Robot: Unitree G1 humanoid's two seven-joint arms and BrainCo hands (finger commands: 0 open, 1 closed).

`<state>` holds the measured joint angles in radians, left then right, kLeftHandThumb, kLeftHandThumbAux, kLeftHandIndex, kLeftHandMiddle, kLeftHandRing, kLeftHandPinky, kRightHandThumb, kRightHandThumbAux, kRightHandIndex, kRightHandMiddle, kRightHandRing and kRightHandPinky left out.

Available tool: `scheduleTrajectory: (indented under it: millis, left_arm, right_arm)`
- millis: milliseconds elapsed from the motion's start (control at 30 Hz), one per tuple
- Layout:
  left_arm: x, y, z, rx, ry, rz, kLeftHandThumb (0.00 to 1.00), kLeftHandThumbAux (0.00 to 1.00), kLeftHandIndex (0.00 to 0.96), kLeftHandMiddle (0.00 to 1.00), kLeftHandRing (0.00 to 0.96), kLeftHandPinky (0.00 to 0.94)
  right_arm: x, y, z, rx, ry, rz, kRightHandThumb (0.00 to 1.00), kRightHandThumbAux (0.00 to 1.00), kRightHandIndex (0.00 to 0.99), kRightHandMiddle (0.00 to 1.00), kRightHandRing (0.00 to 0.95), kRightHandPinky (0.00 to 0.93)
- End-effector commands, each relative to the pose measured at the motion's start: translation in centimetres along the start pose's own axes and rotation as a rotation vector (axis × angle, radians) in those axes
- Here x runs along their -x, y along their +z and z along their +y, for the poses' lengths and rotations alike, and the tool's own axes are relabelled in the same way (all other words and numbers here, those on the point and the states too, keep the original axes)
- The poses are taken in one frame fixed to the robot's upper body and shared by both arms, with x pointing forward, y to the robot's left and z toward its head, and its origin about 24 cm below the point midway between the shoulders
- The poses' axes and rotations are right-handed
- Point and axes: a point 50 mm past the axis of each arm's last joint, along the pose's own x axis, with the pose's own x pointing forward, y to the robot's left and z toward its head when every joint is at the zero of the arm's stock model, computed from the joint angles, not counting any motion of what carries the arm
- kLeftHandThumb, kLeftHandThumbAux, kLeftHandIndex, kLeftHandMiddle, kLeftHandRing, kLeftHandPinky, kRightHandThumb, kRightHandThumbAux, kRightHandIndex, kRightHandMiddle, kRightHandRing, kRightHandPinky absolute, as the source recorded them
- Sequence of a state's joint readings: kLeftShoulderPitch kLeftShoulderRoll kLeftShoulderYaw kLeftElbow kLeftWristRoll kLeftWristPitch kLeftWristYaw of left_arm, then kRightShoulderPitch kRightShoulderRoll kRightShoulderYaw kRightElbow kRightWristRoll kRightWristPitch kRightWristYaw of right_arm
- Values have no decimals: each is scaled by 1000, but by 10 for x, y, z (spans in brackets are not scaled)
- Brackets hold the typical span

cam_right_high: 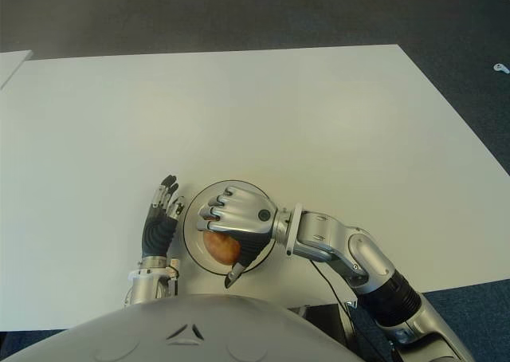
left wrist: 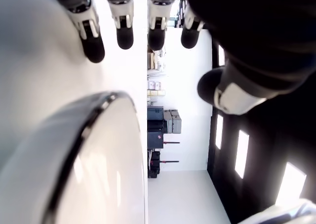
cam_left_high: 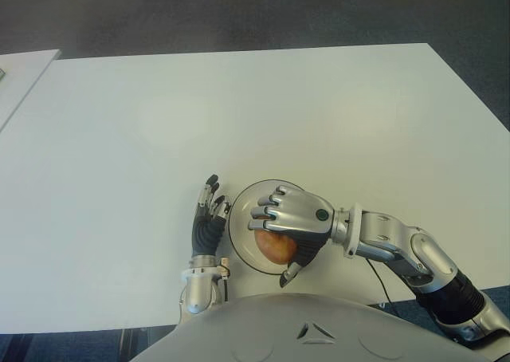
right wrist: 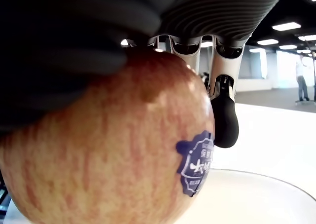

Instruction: Put the apples into the plate.

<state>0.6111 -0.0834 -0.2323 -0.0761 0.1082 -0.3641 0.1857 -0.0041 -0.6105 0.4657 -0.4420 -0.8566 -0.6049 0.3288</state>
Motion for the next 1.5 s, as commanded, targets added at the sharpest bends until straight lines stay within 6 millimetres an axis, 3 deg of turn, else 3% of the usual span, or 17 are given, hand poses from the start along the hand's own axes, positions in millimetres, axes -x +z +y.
scheduleTrajectory:
  millis: [33,100,167,200,233,367,433,533,600,667,767,1067,1500]
  left_arm:
    - [3,-5,-4,22,14,36,0,551,0,0,0,0]
    - [3,-4,-4,21,15,36,0,552,0,0,0,0]
    - [2,-5,-4,23,17,37,0,557,0,0,0,0]
    - [2,-4,-3,15,18,32,0,558,0,0,0,0]
    - [1,-3,-2,8,18,28,0,555,0,0,0,0]
    - [0,-3,-1,-17,19,21,0,550,0,0,0,0]
    - [0,-2,0,-29,13,24,0,542,0,0,0,0]
    - [0,-3,0,-27,3,31,0,526,0,0,0,0]
    - [0,-4,0,-21,-4,24,0,517,0,0,0,0]
    - [0,-5,1,-19,-7,18,0,506,0,0,0,0]
    - [1,-4,1,-39,0,4,0,502,0,0,0,0]
    - [0,-2,3,-14,-16,-5,0,499,0,0,0,0]
    - [0,-1,3,-6,-30,-24,0,496,0,0,0,0]
  right_arm:
    - [2,-2,0,-31,-9,22,850,676,404,522,825,826]
    - [2,-3,0,-38,-29,32,850,676,403,520,824,822]
    - [2,-3,0,-43,-60,43,857,669,427,556,785,757]
    - [2,-3,0,-41,-81,48,851,671,424,566,732,680]
    - [2,-4,0,-38,-94,51,790,687,422,512,599,554]
    - [1,-5,2,-33,-111,57,709,709,418,406,393,361]
    - [1,-6,3,-28,-114,58,435,588,293,286,255,238]
    - [1,-8,4,-21,-106,52,206,520,138,121,86,80]
    - [1,-9,4,-14,-83,42,123,490,78,67,44,40]
    - [2,-11,4,-9,-68,34,50,439,31,27,17,16]
    - [2,-11,4,-14,-55,27,16,392,10,8,5,5]
    - [4,-13,2,-31,-65,39,0,314,0,0,0,0]
    - [4,-16,3,-31,-58,68,1,282,0,0,0,0]
